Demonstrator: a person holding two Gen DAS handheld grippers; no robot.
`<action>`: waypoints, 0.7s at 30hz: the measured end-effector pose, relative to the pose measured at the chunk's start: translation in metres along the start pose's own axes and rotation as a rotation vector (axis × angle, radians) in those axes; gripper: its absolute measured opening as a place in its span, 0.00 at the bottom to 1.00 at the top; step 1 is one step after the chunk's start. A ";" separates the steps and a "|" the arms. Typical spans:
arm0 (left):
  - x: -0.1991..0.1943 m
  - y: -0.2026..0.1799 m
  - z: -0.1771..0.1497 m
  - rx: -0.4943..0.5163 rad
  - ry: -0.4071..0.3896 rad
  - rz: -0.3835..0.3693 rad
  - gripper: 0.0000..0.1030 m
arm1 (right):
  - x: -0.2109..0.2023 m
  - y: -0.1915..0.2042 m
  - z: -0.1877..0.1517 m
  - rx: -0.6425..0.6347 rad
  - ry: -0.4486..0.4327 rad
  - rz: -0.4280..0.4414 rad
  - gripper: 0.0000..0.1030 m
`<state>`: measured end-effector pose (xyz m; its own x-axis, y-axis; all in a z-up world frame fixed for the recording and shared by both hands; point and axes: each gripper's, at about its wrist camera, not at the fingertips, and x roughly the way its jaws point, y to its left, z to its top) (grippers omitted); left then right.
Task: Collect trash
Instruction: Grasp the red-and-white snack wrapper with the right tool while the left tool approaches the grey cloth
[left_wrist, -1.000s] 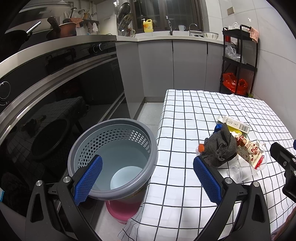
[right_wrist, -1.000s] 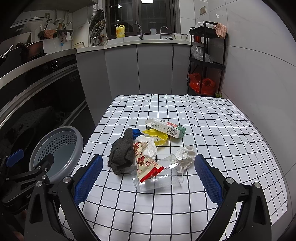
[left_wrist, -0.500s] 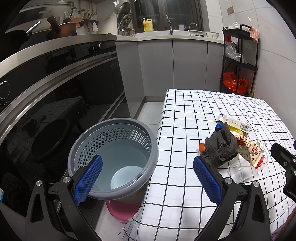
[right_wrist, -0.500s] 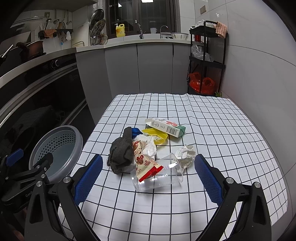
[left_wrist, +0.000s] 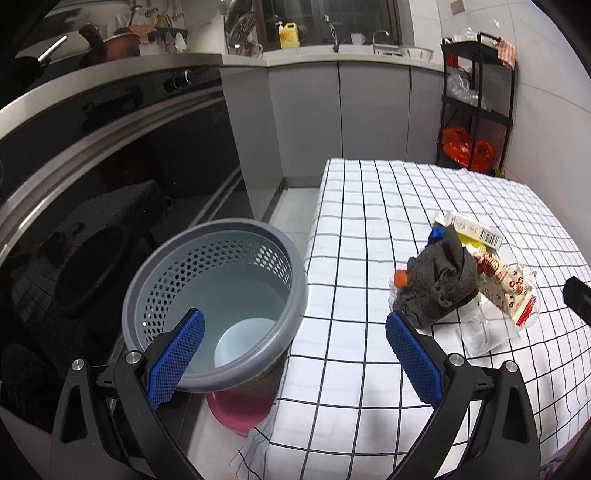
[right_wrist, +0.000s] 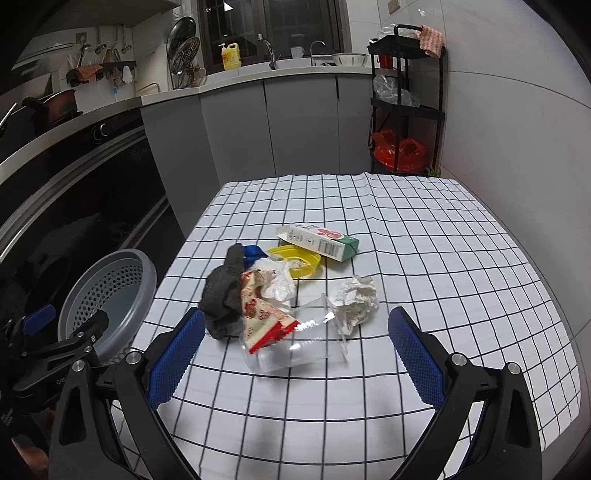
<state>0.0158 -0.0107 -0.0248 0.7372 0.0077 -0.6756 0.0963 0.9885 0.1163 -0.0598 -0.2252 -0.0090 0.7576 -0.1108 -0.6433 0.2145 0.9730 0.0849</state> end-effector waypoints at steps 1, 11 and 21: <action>0.002 -0.001 0.000 0.001 0.005 -0.002 0.93 | 0.001 -0.002 -0.001 -0.001 0.003 -0.008 0.92; 0.016 -0.019 -0.003 0.034 0.029 -0.018 0.93 | 0.021 -0.033 -0.013 0.015 0.077 -0.031 0.92; 0.029 -0.021 -0.002 0.018 0.060 -0.030 0.93 | 0.032 -0.024 -0.017 -0.040 0.100 0.027 0.92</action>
<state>0.0338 -0.0311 -0.0479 0.6925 -0.0121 -0.7213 0.1300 0.9856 0.1083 -0.0514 -0.2491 -0.0449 0.6970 -0.0656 -0.7141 0.1687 0.9829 0.0744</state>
